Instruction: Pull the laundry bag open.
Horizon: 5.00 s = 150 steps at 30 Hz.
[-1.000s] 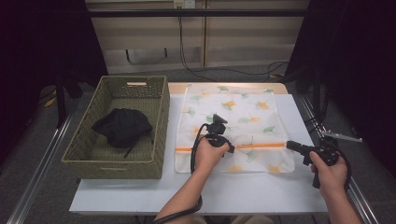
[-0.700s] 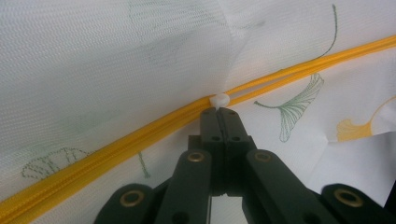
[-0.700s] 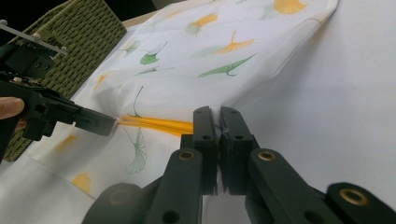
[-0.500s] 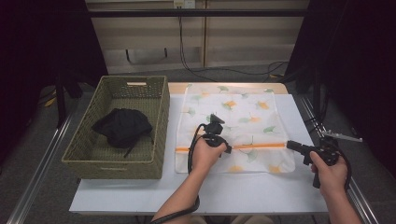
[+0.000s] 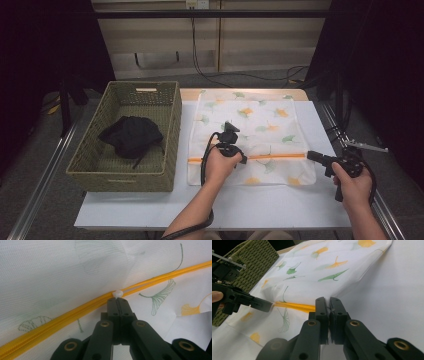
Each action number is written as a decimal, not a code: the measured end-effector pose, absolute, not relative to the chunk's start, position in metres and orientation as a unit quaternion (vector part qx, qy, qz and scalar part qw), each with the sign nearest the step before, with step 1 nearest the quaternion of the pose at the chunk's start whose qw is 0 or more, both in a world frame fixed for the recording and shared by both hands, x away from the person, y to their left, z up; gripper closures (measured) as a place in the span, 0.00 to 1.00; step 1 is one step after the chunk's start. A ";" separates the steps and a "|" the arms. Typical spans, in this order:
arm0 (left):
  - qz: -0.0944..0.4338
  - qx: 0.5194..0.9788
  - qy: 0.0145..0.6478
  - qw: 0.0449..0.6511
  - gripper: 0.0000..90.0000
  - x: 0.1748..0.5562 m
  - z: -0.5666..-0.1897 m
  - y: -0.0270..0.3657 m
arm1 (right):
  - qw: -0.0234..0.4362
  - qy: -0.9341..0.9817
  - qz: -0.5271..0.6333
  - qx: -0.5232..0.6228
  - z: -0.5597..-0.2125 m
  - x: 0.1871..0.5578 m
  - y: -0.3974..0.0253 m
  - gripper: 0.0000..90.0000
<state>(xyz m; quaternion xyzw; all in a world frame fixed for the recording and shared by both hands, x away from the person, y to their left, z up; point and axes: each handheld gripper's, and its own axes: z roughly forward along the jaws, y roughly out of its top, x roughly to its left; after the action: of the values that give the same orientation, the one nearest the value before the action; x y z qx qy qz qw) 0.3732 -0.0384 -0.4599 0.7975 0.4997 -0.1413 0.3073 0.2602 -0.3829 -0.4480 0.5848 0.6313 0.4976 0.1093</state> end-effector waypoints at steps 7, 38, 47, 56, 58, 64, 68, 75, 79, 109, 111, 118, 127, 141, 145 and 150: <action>-0.146 0.797 0.499 0.307 1.00 0.374 -0.460 -0.035 | 0.108 0.631 0.497 0.586 -0.448 0.260 -0.382 0.96; -0.139 0.793 0.513 0.297 1.00 0.376 -0.463 -0.024 | 0.119 0.631 0.494 0.587 -0.447 0.259 -0.385 0.96; -0.136 0.789 0.522 0.294 1.00 0.377 -0.465 -0.017 | 0.119 0.630 0.493 0.588 -0.448 0.259 -0.385 0.96; -0.136 0.786 0.529 0.289 1.00 0.379 -0.465 -0.010 | 0.118 0.629 0.491 0.591 -0.449 0.259 -0.387 0.96; -0.139 0.782 0.531 0.294 1.00 0.379 -0.466 -0.009 | 0.117 0.626 0.490 0.595 -0.449 0.259 -0.387 0.96; -0.132 0.787 0.530 0.288 1.00 0.379 -0.464 -0.006 | 0.121 0.629 0.490 0.591 -0.450 0.260 -0.386 0.96; -0.124 0.792 0.528 0.281 1.00 0.379 -0.463 -0.005 | 0.121 0.628 0.490 0.592 -0.450 0.260 -0.387 0.96; -0.121 0.791 0.529 0.282 1.00 0.380 -0.463 -0.001 | 0.123 0.627 0.490 0.593 -0.451 0.259 -0.389 0.96; -0.126 0.788 0.531 0.285 1.00 0.380 -0.461 -0.001 | 0.122 0.622 0.491 0.597 -0.450 0.259 -0.389 0.96; -0.122 0.785 0.540 0.278 1.00 0.381 -0.458 0.012 | 0.125 0.614 0.490 0.606 -0.452 0.258 -0.399 0.96; -0.121 0.779 0.547 0.281 1.00 0.380 -0.458 0.011 | 0.127 0.615 0.489 0.605 -0.453 0.258 -0.399 0.96; -0.110 0.778 0.551 0.280 1.00 0.381 -0.455 0.015 | 0.128 0.615 0.487 0.606 -0.452 0.259 -0.399 0.96; -0.103 0.782 0.552 0.271 1.00 0.384 -0.443 0.028 | 0.131 0.611 0.487 0.610 -0.452 0.258 -0.402 0.96; -0.093 0.781 0.556 0.267 1.00 0.387 -0.433 0.038 | 0.127 0.611 0.488 0.610 -0.454 0.259 -0.400 0.96; -0.092 0.782 0.558 0.263 1.00 0.389 -0.431 0.042 | 0.127 0.611 0.488 0.610 -0.454 0.259 -0.401 0.96; -0.090 0.782 0.559 0.261 1.00 0.389 -0.430 0.046 | 0.129 0.609 0.487 0.613 -0.454 0.259 -0.402 0.96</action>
<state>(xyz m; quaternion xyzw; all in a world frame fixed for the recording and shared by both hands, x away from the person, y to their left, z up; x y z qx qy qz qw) 0.3895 0.0463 -0.4296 0.7817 0.5592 -0.0899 0.2612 0.2587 -0.4020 -0.4543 0.6127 0.6091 0.4866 0.1292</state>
